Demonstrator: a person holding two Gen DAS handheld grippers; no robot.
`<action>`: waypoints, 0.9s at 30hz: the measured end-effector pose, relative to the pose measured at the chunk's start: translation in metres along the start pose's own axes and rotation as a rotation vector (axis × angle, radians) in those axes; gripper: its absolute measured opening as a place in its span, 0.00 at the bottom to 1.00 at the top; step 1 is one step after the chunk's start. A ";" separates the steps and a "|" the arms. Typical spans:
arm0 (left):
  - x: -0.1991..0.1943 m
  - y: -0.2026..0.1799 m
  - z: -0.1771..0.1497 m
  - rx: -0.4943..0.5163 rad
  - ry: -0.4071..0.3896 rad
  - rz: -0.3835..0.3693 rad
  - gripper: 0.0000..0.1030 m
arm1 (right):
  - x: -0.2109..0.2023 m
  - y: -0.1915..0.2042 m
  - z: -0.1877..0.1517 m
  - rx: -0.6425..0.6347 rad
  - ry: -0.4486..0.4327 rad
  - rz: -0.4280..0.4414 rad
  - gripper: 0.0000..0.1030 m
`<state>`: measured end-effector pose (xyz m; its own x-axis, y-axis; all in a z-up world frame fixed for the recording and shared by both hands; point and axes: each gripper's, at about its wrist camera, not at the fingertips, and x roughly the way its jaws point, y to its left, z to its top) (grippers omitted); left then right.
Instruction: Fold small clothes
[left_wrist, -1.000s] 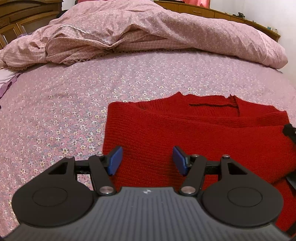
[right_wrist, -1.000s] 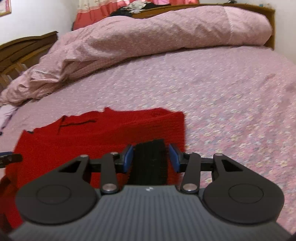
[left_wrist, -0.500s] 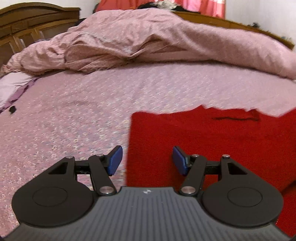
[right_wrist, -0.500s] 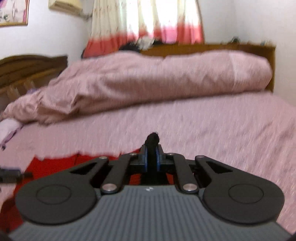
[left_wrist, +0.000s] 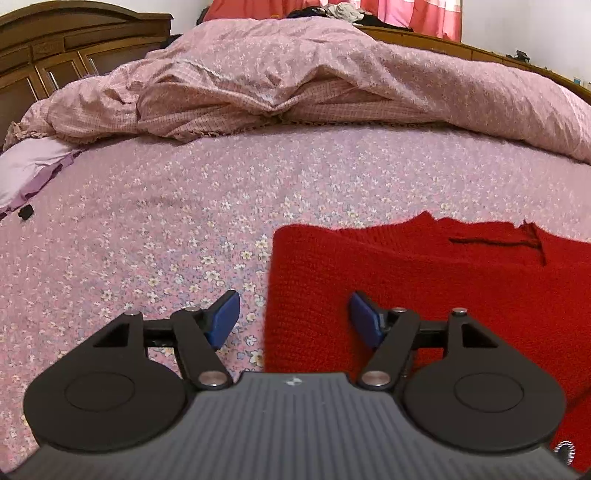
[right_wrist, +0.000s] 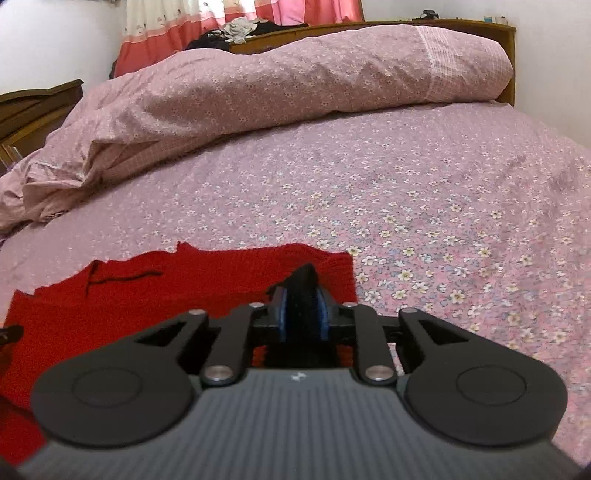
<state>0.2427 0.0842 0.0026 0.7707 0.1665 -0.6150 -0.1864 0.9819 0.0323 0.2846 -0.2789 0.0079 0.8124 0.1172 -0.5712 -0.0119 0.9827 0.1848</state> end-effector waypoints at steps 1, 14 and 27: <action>-0.005 -0.001 -0.001 0.003 -0.008 -0.002 0.70 | -0.006 -0.001 0.002 0.010 -0.001 -0.003 0.23; -0.038 -0.018 -0.006 0.062 -0.022 -0.097 0.70 | -0.040 -0.021 -0.016 0.115 0.087 0.134 0.30; -0.005 -0.015 -0.009 0.074 0.090 -0.055 0.75 | -0.055 -0.012 -0.018 -0.004 0.050 0.000 0.15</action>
<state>0.2361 0.0676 -0.0022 0.7199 0.1068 -0.6858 -0.0973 0.9939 0.0526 0.2294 -0.2943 0.0226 0.7823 0.1238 -0.6105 -0.0141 0.9833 0.1814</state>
